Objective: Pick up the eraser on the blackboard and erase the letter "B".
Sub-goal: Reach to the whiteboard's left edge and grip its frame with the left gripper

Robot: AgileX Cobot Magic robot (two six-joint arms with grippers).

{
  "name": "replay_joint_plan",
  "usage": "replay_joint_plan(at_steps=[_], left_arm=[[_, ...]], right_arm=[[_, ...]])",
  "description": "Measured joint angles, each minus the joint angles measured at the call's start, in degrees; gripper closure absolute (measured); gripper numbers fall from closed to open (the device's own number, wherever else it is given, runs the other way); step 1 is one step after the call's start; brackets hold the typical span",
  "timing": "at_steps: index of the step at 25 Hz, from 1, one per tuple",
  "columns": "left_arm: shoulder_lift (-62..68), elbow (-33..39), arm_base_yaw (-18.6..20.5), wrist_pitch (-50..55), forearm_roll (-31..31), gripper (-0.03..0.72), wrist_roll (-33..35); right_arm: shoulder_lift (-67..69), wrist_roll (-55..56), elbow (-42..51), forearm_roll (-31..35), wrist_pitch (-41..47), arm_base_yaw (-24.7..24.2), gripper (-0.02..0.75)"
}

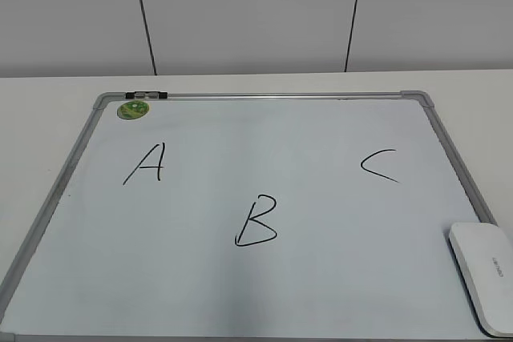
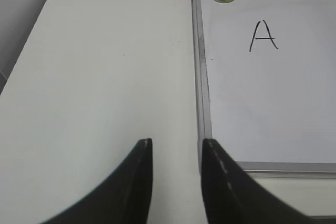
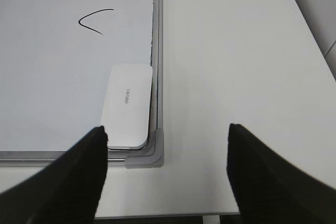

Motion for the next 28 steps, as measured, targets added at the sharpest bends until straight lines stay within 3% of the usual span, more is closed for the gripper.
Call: replay_joint_plan(at_steps=[17,28], left_arm=[[0.9,-1.2,0.0,-0.8,0.0,0.447,0.0],[23.7,-9.1,0.0,-6.5,-0.4,0.447,0.0]], right_arm=[[0.0,0.0,0.0,0.0,0.0,0.0,0.213],[0.0,0.0,0.0,0.0,0.0,0.0,0.213]])
